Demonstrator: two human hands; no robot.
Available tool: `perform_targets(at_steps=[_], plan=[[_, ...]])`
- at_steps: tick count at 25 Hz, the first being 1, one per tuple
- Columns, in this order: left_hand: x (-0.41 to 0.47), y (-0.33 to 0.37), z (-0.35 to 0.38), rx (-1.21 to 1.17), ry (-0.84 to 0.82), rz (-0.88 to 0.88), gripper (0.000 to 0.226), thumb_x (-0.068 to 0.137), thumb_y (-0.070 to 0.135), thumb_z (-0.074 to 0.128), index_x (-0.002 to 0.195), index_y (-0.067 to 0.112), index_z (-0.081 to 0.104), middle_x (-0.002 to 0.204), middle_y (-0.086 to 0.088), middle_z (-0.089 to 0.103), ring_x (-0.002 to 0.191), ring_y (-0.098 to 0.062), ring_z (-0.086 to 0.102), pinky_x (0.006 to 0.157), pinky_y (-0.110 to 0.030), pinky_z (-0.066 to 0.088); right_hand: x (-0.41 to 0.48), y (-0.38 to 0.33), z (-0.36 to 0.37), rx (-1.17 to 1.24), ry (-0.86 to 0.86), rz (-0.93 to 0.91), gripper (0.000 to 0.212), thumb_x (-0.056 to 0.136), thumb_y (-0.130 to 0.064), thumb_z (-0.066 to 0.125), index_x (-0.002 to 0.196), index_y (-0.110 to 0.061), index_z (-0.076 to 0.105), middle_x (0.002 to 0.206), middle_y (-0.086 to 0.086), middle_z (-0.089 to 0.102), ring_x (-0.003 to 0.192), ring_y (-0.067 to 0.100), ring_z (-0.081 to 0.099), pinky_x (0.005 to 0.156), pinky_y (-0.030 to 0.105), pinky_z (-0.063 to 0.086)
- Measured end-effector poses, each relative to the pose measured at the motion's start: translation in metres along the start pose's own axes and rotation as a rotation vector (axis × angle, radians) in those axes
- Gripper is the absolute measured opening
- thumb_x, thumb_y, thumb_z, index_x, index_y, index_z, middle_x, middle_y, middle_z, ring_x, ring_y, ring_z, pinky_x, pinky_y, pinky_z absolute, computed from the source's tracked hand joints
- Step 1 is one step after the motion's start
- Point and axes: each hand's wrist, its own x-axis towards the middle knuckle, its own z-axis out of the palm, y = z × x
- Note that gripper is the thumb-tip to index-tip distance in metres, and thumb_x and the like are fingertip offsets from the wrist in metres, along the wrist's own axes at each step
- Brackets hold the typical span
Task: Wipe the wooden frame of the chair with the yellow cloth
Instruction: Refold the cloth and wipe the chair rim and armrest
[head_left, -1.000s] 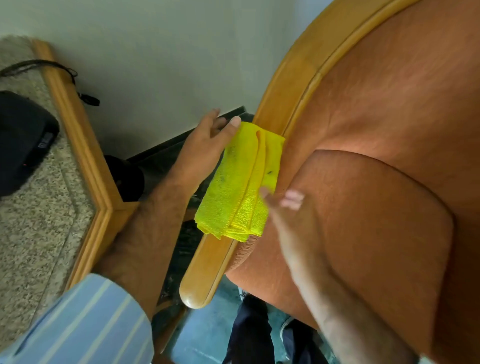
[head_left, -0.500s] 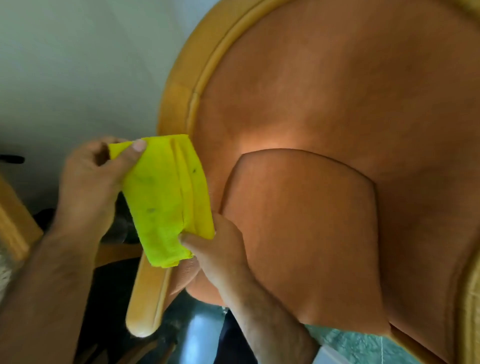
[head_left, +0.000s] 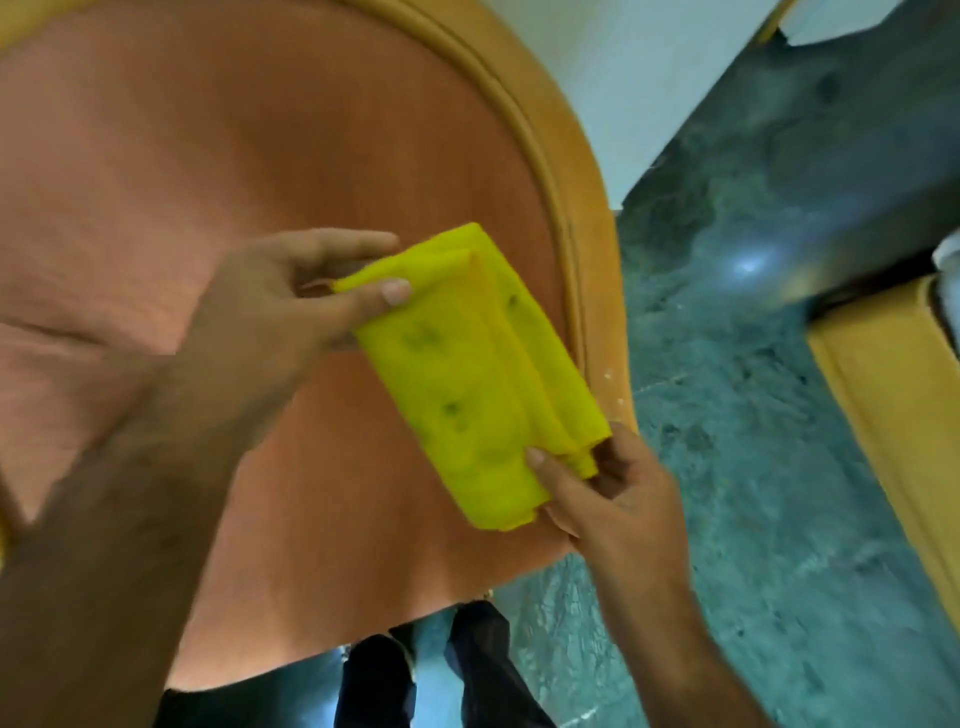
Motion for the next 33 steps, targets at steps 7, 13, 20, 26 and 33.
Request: perform_targets(at_steps=[7,13,20,26,33], plan=[[0.027,0.012,0.157,0.548,-0.047,0.389,0.022,0.086,0.025,0.082,0.108,0.021,0.081,0.096,0.008,0.077,0.084,-0.007,0.064,0.073,-0.012,0.048,0.016,0.046,-0.117,-0.079,0.337,0.046,0.031,0.073,-0.023,0.091,0.097,-0.030,0.074,0.094,-0.005,0.082,0.087,0.012,0.079,0.084,0.039,0.063],[0.054,-0.009,0.193,0.738,-0.013,0.496,0.025,0.090,0.028,0.078,0.113,0.017,0.078,0.106,-0.002,0.078,0.095,-0.019,0.068,0.081,-0.033,0.054,0.060,0.072,-0.121,-0.256,0.314,0.080,0.049,0.076,-0.025,0.091,0.118,-0.023,0.066,0.092,-0.006,0.075,0.082,0.013,0.074,0.077,0.037,0.062],[0.082,-0.017,0.197,1.140,0.039,0.811,0.047,0.098,0.041,0.059,0.131,0.008,0.065,0.148,-0.019,0.058,0.143,-0.039,0.050,0.112,-0.059,0.042,0.081,0.077,-0.072,-0.877,0.262,-0.423,0.073,0.096,-0.034,0.063,0.157,-0.011,0.030,0.169,0.014,0.026,0.159,0.035,0.016,0.124,0.058,0.030],[0.157,0.001,0.166,1.550,-0.138,0.950,0.070,0.109,0.056,0.020,0.161,0.011,0.030,0.172,-0.009,0.028,0.161,-0.031,0.020,0.128,-0.064,0.012,0.126,0.085,-0.023,-1.063,0.158,-0.425,0.076,0.106,-0.054,0.034,0.163,-0.008,0.014,0.174,0.012,0.013,0.161,0.030,0.012,0.125,0.054,0.028],[0.157,0.000,0.167,1.378,-0.136,0.907,0.082,0.102,0.062,0.000,0.160,0.016,0.036,0.171,-0.001,0.031,0.162,-0.024,0.020,0.130,-0.060,0.006,0.173,0.044,0.001,-0.996,0.197,-0.549,0.069,0.109,-0.047,0.036,0.162,-0.008,0.019,0.172,0.014,0.019,0.160,0.033,0.016,0.124,0.052,0.030]])
